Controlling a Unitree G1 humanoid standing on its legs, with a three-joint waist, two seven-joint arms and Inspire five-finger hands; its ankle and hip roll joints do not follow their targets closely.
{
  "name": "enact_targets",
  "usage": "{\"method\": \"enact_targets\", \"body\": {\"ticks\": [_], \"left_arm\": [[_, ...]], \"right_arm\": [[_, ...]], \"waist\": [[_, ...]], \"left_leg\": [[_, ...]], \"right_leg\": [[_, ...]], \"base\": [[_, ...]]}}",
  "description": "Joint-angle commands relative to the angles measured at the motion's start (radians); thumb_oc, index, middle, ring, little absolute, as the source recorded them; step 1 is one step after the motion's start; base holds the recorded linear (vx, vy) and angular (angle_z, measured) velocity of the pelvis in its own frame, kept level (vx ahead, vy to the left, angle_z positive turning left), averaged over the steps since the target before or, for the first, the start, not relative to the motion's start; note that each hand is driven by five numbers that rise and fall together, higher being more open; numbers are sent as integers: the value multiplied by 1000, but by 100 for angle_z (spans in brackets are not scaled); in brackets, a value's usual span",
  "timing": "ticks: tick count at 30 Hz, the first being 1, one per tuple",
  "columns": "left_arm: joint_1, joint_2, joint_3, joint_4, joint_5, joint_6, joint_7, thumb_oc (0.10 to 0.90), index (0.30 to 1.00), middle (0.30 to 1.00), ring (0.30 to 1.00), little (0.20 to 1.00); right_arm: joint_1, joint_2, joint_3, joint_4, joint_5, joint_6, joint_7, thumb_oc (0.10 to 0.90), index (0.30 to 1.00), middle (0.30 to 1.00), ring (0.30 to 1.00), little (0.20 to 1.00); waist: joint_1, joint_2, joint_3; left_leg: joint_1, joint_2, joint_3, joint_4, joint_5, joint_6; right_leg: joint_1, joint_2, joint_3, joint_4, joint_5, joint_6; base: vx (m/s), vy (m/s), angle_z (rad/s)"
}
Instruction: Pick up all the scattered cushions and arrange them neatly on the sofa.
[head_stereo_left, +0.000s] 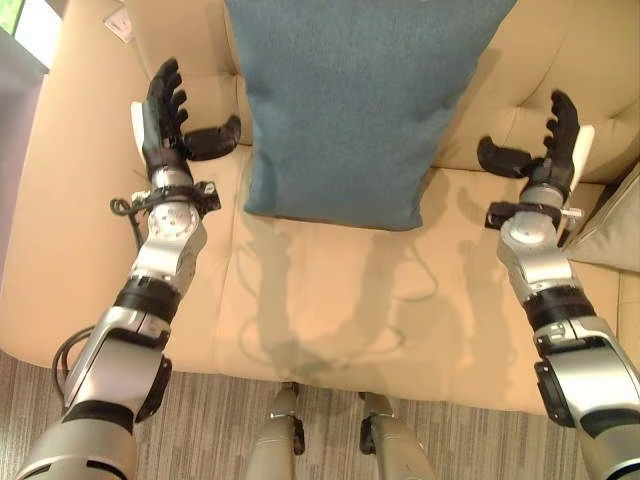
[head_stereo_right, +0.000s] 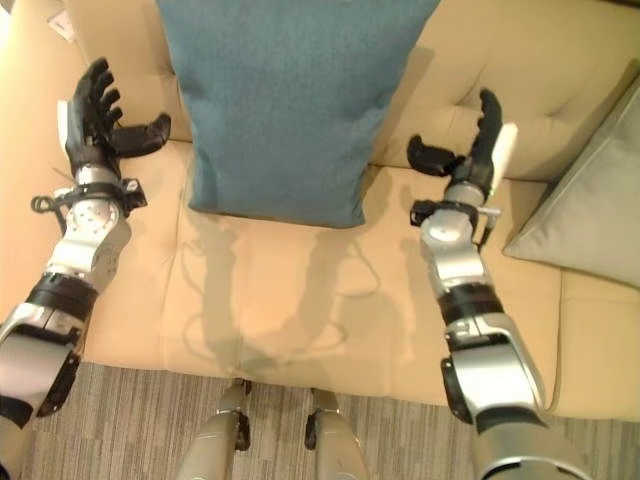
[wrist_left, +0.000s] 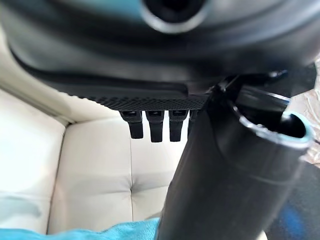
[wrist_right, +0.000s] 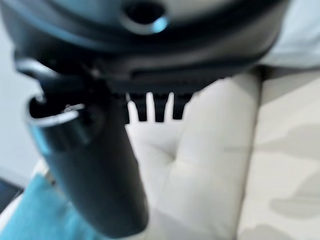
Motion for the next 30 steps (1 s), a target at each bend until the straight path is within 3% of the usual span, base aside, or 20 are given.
{"method": "enact_targets", "body": {"ticks": [1, 3, 5, 6, 12, 18, 19, 24, 25, 30], "left_arm": [[67, 4, 35, -109, 125, -86, -34, 800, 900, 900, 900, 900], [262, -76, 83, -232, 186, -71, -83, 800, 900, 900, 900, 900], [322, -82, 96, -267, 217, -62, -96, 800, 900, 900, 900, 900], [431, -91, 117, -301, 315, -46, -124, 800, 900, 900, 900, 900], [675, -184, 154, -285, 326, -9, -189, 800, 900, 900, 900, 900], [813, -236, 153, -36, 361, 59, -237, 800, 900, 900, 900, 900], [829, -235, 143, 69, 421, 77, -244, 800, 900, 900, 900, 900], [834, -257, 130, 264, 474, 93, -252, 800, 900, 900, 900, 900], [816, -278, 128, 454, 504, 102, -240, 800, 900, 900, 900, 900], [793, -289, 124, 588, 528, 106, -239, 800, 900, 900, 900, 900]], "right_arm": [[123, 4, -42, -95, -107, -81, 55, 800, 900, 900, 900, 900], [285, 79, -83, -191, -163, -89, 118, 800, 900, 900, 900, 900], [335, 92, -91, -224, -183, -88, 135, 800, 900, 900, 900, 900], [427, 120, -114, -250, -218, -96, 175, 800, 900, 900, 900, 900], [630, 181, -125, -254, -262, -82, 246, 800, 900, 900, 900, 900], [744, 224, -100, -131, -294, -63, 305, 800, 900, 900, 900, 900], [763, 223, -84, -71, -310, -57, 320, 800, 900, 900, 900, 900], [764, 218, -49, 46, -342, -54, 327, 800, 900, 900, 900, 900], [770, 220, -17, 122, -364, -52, 336, 800, 900, 900, 900, 900], [764, 224, 24, 242, -377, -48, 345, 800, 900, 900, 900, 900]], "waist": [[7, -42, -102], [10, -50, -120], [11, -50, -126], [12, -51, -137], [14, -47, -165], [12, -51, -177], [12, -52, -179], [9, -52, -183], [8, -52, -190], [5, -55, -193]], "left_leg": [[41, -32, -16, 0, -122, -42], [91, -26, -8, 0, -136, -38], [113, -24, -5, 0, -142, -37], [144, -18, -2, 0, -146, -35], [238, -11, 8, 0, -165, -30], [324, -6, 21, 0, -178, -20], [352, -6, 29, 0, -187, -16], [380, -8, 32, 0, -193, -12], [404, -8, 34, 0, -202, -10], [430, -6, 29, 0, -210, -8]], "right_leg": [[20, -25, 6, 3, -60, 70], [75, -24, 1, 3, -76, 69], [98, -24, -1, 3, -83, 69], [128, -25, -6, 3, -90, 71], [220, -25, -24, 3, -111, 68], [311, -21, -31, 3, -124, 60], [339, -20, -29, 3, -131, 60], [363, -22, -21, 5, -136, 60], [383, -19, -16, 10, -144, 57], [401, -13, -1, 23, -160, 49]], "base": [[71, -22, 4], [99, -27, 5], [70, -15, -2], [51, -6, -3], [59, 8, -4], [16, 15, 1], [0, 0, 0], [-1, 4, -1], [0, 0, 0], [13, 0, 0]]}}
